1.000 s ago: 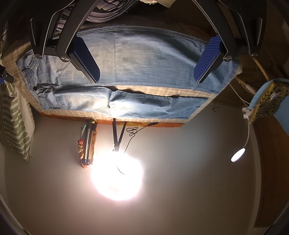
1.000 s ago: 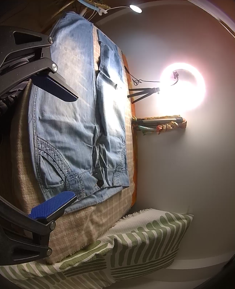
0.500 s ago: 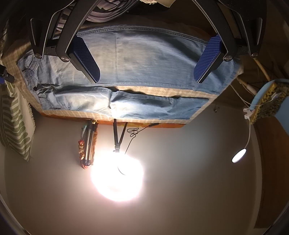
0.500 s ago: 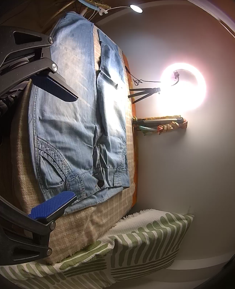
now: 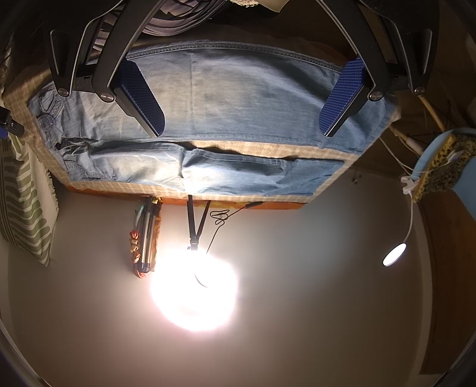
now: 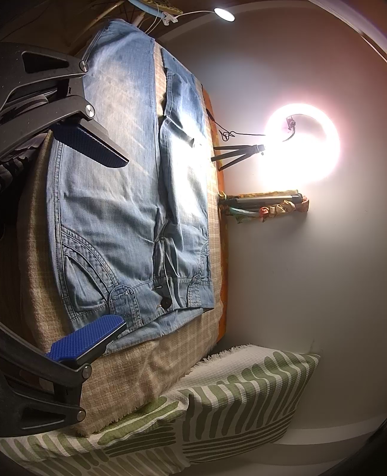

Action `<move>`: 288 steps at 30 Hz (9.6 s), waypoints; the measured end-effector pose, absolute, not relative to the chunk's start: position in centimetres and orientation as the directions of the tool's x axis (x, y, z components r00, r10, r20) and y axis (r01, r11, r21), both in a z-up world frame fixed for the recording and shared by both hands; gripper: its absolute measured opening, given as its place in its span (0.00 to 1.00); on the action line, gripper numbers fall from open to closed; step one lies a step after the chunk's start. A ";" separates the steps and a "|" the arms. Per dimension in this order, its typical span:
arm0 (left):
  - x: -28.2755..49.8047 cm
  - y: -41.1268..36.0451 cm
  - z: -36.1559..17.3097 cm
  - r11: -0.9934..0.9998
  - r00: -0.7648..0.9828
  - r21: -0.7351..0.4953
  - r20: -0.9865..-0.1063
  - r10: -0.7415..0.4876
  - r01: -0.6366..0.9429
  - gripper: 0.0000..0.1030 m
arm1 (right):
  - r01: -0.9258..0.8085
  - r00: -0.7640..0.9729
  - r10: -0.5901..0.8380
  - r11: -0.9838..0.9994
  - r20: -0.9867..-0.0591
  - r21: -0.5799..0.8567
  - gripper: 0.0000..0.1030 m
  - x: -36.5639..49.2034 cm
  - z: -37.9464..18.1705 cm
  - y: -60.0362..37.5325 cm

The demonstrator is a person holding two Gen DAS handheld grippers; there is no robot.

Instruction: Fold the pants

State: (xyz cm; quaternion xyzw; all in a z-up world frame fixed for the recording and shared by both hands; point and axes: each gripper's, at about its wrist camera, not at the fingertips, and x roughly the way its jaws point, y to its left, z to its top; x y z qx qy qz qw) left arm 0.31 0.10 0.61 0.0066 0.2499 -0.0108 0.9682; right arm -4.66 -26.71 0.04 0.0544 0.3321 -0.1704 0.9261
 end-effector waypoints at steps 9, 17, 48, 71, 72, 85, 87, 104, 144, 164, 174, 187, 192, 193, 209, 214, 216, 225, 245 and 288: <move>0.4 -0.2 0.6 1.000 0.875 0.009 -0.484 -0.018 0.026 1.00 | 0.351 0.721 -0.279 0.936 -0.634 -0.013 0.98 -4.6 0.0 -26.7; 0.5 -0.4 0.5 1.000 0.873 0.012 -0.487 -0.018 0.028 1.00 | 0.351 0.721 -0.280 0.936 -0.635 -0.014 0.98 -4.5 -0.1 -26.7; 8.7 8.6 -3.6 1.000 0.823 -0.012 -0.568 -0.002 -0.006 0.92 | 0.223 0.773 -0.243 0.969 -0.586 -0.108 0.98 3.6 0.6 -28.1; 24.2 18.8 -2.8 0.996 0.753 -0.020 -0.656 0.052 -0.087 0.80 | -0.066 0.746 -0.044 0.988 -0.665 -0.139 0.96 20.2 2.0 -26.3; 25.1 19.0 -2.7 0.996 0.751 -0.017 -0.658 0.055 -0.088 0.80 | -0.082 0.746 -0.031 0.987 -0.665 -0.138 0.96 21.3 2.1 -26.3; 41.9 21.5 -7.4 0.979 0.621 -0.128 -0.783 -0.003 -0.157 0.81 | -0.198 0.658 0.085 0.978 -0.748 -0.062 0.97 34.9 -4.4 -26.7; 44.4 21.6 -8.9 0.972 0.599 -0.145 -0.801 -0.007 -0.183 0.81 | -0.218 0.629 0.097 0.974 -0.771 -0.055 0.95 36.6 -6.0 -26.8; 55.5 21.7 -16.8 0.879 0.471 -0.176 -0.880 0.062 -0.443 0.81 | -0.372 0.469 0.186 0.928 -0.864 -0.002 0.91 44.4 -16.0 -27.7; 48.1 22.6 -9.6 0.908 0.726 -0.277 -0.687 0.040 -0.313 0.11 | -0.444 0.529 0.238 0.896 -0.815 -0.026 0.02 38.5 -8.7 -25.1; 26.7 27.5 -4.4 0.873 0.818 -0.412 -0.575 -0.026 -0.262 0.11 | -0.479 0.602 0.215 0.868 -0.769 -0.132 0.01 19.0 -0.9 -18.7; 16.4 29.5 -11.3 0.840 0.779 -0.444 -0.626 -0.042 -0.312 0.10 | -0.556 0.500 0.191 0.819 -0.845 -0.144 0.01 11.0 -4.2 -15.4; 12.7 30.7 -15.7 0.745 0.780 -0.586 -0.609 -0.145 -0.320 0.20 | -0.606 0.383 0.098 0.777 -0.919 -0.170 0.07 9.2 -8.7 -13.2; 12.3 30.7 -16.4 0.717 0.763 -0.611 -0.622 -0.173 -0.336 0.54 | -0.613 0.386 0.194 0.784 -0.902 -0.094 0.35 10.5 -5.6 -12.2; 12.4 30.6 -16.6 0.714 0.759 -0.609 -0.629 -0.171 -0.344 0.54 | -0.617 0.396 0.213 0.783 -0.893 -0.087 0.36 10.8 -4.8 -11.8; 12.9 31.3 -17.7 0.693 0.767 -0.618 -0.625 -0.146 -0.371 0.44 | -0.682 0.349 0.483 0.719 -0.803 0.136 0.62 28.4 -2.9 2.8; 13.0 31.6 -17.9 0.709 0.769 -0.607 -0.623 -0.143 -0.359 0.26 | -0.691 0.278 0.515 0.693 -0.811 0.203 0.62 33.7 -6.4 7.2; 13.0 31.7 -17.9 0.717 0.773 -0.601 -0.619 -0.139 -0.353 0.19 | -0.700 0.242 0.533 0.675 -0.811 0.235 0.62 35.3 -7.7 8.8; 13.2 31.2 -17.2 0.752 0.789 -0.585 -0.597 -0.147 -0.303 0.09 | -0.715 0.113 0.486 0.645 -0.867 0.268 0.62 41.5 -15.1 15.3; 10.6 32.8 -14.3 0.751 0.861 -0.595 -0.503 -0.072 -0.285 0.06 | -0.816 0.202 0.567 0.548 -0.798 0.183 0.02 38.1 -8.8 20.3; 11.9 19.9 -7.7 0.825 0.756 -0.559 -0.504 -0.418 0.083 0.65 | -0.286 0.617 0.305 0.946 -0.726 0.155 0.68 23.4 5.9 -11.8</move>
